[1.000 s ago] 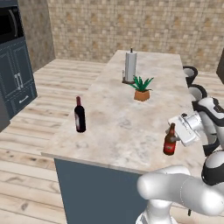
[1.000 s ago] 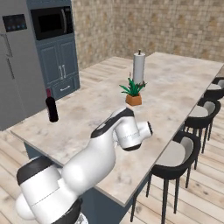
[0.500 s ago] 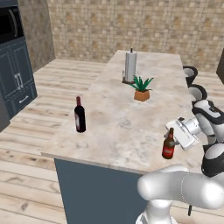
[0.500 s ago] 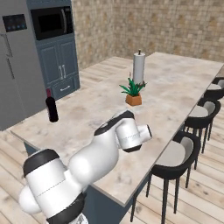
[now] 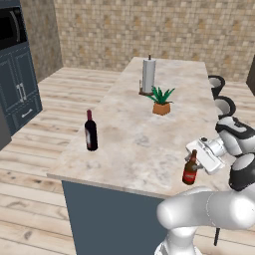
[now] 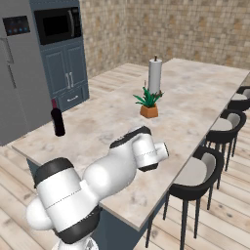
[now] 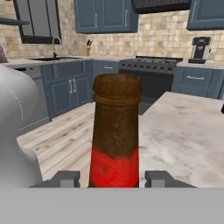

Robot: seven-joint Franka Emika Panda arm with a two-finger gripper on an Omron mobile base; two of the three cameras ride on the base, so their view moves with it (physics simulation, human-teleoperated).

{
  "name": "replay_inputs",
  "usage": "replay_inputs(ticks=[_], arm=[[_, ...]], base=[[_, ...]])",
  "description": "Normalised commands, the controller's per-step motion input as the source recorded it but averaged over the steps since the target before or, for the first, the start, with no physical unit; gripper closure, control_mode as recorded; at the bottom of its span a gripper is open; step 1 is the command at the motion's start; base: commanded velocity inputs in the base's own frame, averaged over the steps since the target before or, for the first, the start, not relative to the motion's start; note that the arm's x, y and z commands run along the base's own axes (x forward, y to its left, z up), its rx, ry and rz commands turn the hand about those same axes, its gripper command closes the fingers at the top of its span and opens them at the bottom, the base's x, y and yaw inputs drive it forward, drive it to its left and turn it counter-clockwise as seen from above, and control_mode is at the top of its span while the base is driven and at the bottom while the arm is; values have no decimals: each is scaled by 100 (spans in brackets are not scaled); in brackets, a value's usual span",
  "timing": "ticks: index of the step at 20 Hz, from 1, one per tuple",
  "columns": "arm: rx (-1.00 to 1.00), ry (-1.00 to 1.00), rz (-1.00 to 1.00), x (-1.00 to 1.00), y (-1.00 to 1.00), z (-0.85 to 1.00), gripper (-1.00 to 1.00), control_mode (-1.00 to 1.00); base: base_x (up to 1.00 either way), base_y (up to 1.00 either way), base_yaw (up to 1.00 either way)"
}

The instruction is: Move the drinks to the dining counter.

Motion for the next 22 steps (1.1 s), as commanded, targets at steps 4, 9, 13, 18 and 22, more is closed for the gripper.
replay_inputs(ticks=[4,9,13,18,22], arm=[[3,-1,3,19,-14,0,100,-100],[0,0,0,25,-9,0,100,-100],[0,0,0,29,-1,0,100,-100],[0,0,0,31,-1,-4,100,-100],[3,0,1,19,-5,-9,100,-100]], base=[[0,0,0],[0,0,0],[0,0,0],[0,0,0],[0,0,0]])
